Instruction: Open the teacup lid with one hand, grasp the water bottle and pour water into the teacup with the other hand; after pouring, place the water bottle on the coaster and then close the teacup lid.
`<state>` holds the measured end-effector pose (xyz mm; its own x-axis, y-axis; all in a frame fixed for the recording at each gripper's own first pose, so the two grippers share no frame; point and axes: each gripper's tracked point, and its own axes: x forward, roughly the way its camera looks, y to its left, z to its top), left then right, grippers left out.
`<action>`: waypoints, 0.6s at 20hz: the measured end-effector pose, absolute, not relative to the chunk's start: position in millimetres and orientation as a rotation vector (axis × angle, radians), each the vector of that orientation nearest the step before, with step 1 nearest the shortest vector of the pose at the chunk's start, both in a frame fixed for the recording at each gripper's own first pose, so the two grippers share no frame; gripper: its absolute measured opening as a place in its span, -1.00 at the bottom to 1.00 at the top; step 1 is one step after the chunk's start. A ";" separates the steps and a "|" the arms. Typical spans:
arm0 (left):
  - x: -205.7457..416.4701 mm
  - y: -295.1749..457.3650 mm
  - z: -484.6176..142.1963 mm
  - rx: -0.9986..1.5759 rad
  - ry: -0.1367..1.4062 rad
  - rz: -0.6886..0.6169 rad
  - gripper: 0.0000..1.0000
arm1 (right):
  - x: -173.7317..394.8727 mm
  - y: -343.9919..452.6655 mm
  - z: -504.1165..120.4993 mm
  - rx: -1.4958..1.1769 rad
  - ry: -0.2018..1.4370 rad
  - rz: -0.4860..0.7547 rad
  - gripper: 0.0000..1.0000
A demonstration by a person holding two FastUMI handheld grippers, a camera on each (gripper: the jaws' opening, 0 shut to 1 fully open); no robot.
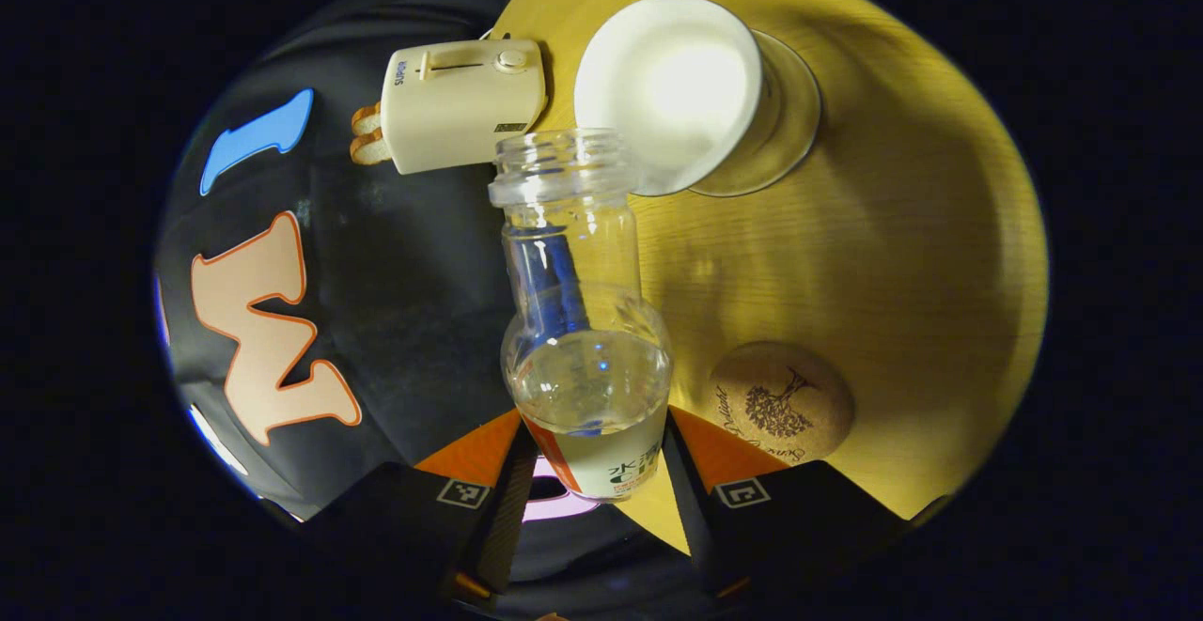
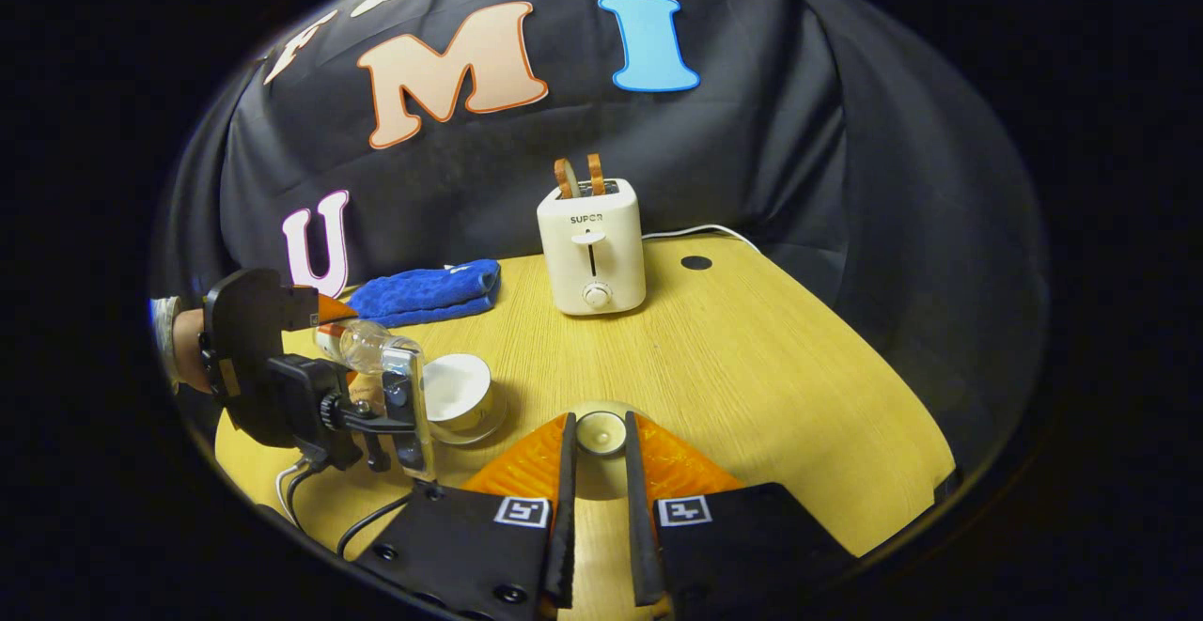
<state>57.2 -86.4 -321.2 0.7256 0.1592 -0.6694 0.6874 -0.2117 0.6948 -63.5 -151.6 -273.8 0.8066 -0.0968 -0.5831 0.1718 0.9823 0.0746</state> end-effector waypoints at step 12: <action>69.3 -98.9 -298.4 2.001 0.652 -0.624 0.43 | -74.5 -151.2 -289.2 0.152 0.615 -0.141 -0.48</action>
<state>69.3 -98.9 -298.4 0.7324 0.1984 -0.6513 0.6595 -0.4447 0.6061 -74.5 -151.2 -289.2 0.8080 -0.0861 -0.5828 0.1760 0.9793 0.0995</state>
